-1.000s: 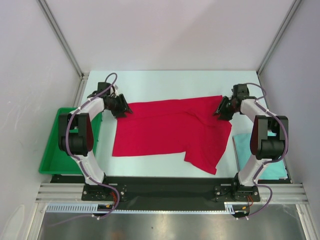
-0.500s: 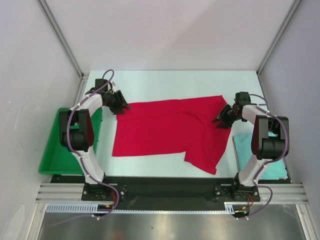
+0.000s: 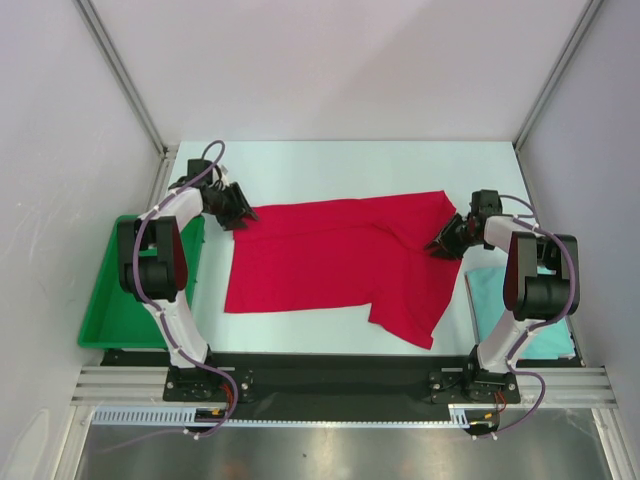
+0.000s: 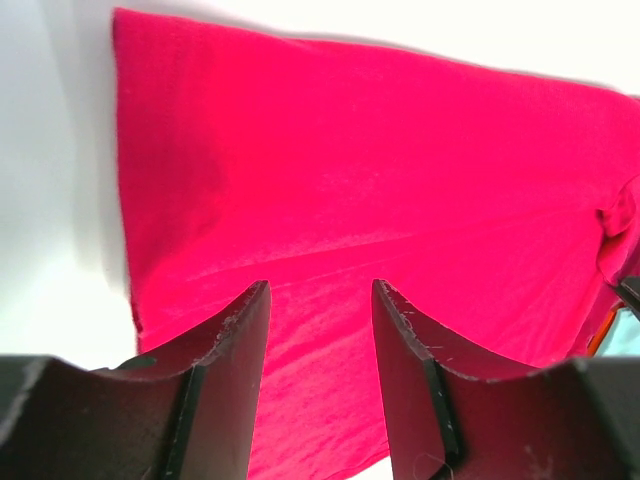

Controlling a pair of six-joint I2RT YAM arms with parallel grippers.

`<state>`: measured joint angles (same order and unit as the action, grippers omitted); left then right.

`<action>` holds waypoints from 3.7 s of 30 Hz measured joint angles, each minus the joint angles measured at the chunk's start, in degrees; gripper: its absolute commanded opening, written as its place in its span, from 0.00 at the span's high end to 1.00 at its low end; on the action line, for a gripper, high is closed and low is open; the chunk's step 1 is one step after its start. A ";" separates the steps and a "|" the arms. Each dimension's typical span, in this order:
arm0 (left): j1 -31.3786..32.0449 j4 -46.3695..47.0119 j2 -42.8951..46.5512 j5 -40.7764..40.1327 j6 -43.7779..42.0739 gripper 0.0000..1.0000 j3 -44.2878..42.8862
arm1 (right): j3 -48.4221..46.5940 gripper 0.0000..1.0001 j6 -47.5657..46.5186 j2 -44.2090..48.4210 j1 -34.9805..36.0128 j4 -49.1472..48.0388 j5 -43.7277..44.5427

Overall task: Fold and stack the t-shirts
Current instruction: Fold the tshirt

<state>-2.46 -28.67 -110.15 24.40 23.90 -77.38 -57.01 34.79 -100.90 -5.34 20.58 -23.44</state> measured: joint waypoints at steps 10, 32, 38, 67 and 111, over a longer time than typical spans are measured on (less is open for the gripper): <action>-1.05 0.04 -0.55 0.00 0.00 0.50 0.02 | -0.02 0.83 0.20 0.00 -0.04 -1.57 0.02; -2.93 0.28 -5.97 -0.15 0.09 0.50 -1.81 | 2.10 1.00 4.68 11.56 0.66 2.14 1.79; -2.97 0.20 -5.95 -0.28 0.00 0.46 -1.81 | 4.52 1.00 5.64 13.00 1.40 3.72 3.17; -3.26 -1.81 -2.62 -3.21 -1.01 0.45 0.72 | -7.41 0.61 -8.70 2.89 2.45 7.82 13.38; -3.39 -0.59 1.36 -3.23 -0.42 0.48 4.09 | -30.08 0.63 -14.75 -18.62 22.43 6.97 19.08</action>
<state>-5.85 -29.26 -108.79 21.17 23.49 -73.30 -87.09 20.03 -119.52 17.08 27.55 -4.36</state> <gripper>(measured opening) 0.524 0.344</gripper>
